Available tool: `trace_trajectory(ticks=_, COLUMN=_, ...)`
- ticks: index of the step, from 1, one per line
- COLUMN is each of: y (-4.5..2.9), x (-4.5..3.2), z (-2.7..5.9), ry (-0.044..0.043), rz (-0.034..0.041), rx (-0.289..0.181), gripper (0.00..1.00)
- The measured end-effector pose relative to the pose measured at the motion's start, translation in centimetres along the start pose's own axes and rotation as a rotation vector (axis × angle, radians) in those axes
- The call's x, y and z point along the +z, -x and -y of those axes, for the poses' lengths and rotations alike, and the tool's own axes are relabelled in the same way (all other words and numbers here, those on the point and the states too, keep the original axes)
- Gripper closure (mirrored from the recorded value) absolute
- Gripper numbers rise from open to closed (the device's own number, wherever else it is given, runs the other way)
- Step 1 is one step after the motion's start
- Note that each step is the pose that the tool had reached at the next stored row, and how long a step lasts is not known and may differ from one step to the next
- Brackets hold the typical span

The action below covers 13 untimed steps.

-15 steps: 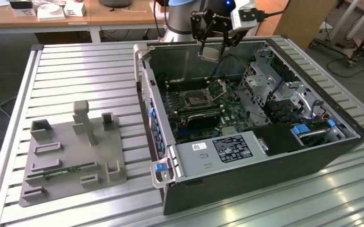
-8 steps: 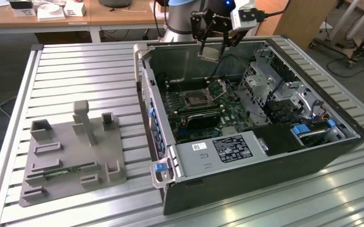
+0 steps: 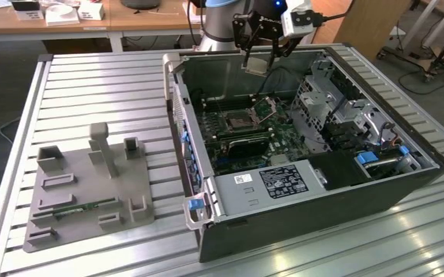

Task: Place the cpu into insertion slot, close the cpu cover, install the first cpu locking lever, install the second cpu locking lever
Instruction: 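Place the cpu into insertion slot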

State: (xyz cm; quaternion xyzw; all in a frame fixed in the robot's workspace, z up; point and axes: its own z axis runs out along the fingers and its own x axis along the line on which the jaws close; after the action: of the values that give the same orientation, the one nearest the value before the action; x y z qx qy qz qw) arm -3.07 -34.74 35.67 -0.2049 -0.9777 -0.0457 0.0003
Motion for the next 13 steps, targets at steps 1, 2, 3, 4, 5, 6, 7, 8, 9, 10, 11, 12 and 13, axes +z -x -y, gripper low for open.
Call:
trace_trajectory(ticks=1, y=0.0, x=0.0, z=0.0, ry=0.0001, rz=0.0003, rx=0.003, gripper=0.45)
trace_trajectory(ticks=2, y=0.0, x=0.01, z=0.0, ry=0.0002, rz=0.0008, rx=0.009, gripper=0.45)
trace_trajectory(ticks=3, y=0.0, x=0.04, z=0.0, ry=0.0006, rz=0.0019, rx=0.021, gripper=0.45)
trace_trajectory(ticks=4, y=0.0, x=0.05, z=0.0, ry=0.0007, rz=0.0031, rx=0.035, gripper=0.45)
trace_trajectory(ticks=5, y=0.0, x=0.08, z=0.01, ry=0.001, rz=0.0045, rx=0.05, gripper=0.45)
trace_trajectory(ticks=6, y=0.0, x=0.11, z=0.01, ry=0.0013, rz=0.0059, rx=0.066, gripper=0.45)
trace_trajectory(ticks=7, y=0.0, x=0.14, z=0.01, ry=0.0016, rz=0.0074, rx=0.082, gripper=0.45)
trace_trajectory(ticks=8, y=0.0, x=0.17, z=0.01, ry=0.002, rz=0.0089, rx=0.1, gripper=0.45)
trace_trajectory(ticks=9, y=0.0, x=0.21, z=0.02, ry=0.0023, rz=0.0106, rx=0.118, gripper=0.45)
trace_trajectory(ticks=10, y=0.0, x=0.25, z=0.02, ry=0.0028, rz=0.0123, rx=0.138, gripper=0.45)
trace_trajectory(ticks=11, y=0.01, x=0.29, z=0.02, ry=0.0031, rz=0.0139, rx=0.156, gripper=0.45)
trace_trajectory(ticks=12, y=0.01, x=0.33, z=0.03, ry=0.0034, rz=0.0155, rx=0.174, gripper=0.45)
trace_trajectory(ticks=13, y=0.01, x=0.37, z=0.03, ry=0.0037, rz=0.0172, rx=0.191, gripper=0.45)
